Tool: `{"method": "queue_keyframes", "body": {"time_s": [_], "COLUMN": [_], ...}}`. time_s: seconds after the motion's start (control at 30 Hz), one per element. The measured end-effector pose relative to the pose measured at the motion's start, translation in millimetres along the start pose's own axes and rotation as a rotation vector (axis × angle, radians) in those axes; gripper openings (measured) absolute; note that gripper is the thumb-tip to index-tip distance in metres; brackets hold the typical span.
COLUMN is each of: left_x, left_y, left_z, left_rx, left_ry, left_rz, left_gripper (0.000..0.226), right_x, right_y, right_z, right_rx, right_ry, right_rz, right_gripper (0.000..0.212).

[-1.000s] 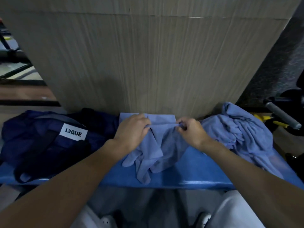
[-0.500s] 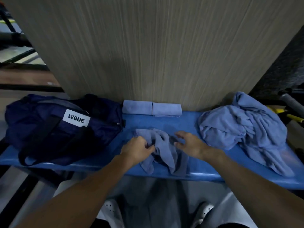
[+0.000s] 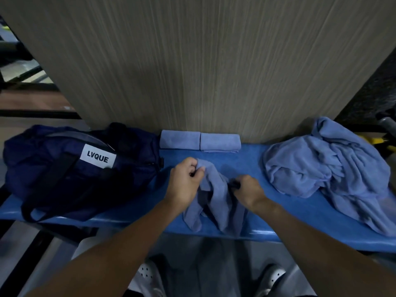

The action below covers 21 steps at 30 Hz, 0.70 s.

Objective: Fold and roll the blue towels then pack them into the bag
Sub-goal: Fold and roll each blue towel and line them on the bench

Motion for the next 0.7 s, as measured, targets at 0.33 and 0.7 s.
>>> {"method": "queue_keyframes", "body": {"time_s": [0.33,0.7], "left_x": [24,-6], "left_y": [-21,0], "left_z": [-40,-16], "left_rx": [0.145,-0.157], "left_ry": [-0.061,0.040], "left_rz": [0.106,-0.152], "left_gripper": [0.016,0.042], "right_x": [1,43], "right_y": [13,29], "right_z": [-60,-47], "right_rx": [0.358,0.189], "right_ry": [-0.344,-0.417], "right_rz": [-0.106,0.072], "right_gripper": [0.017,0.031]}}
Point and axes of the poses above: each hand's wrist, its own y-axis away from the middle knuckle, its own z-axis out of the palm, x = y × z, the point moved 5 cm from there along -y, towards the middle knuckle, and after that the axes turned 4 degrees about -x, right-handed, at the moved point
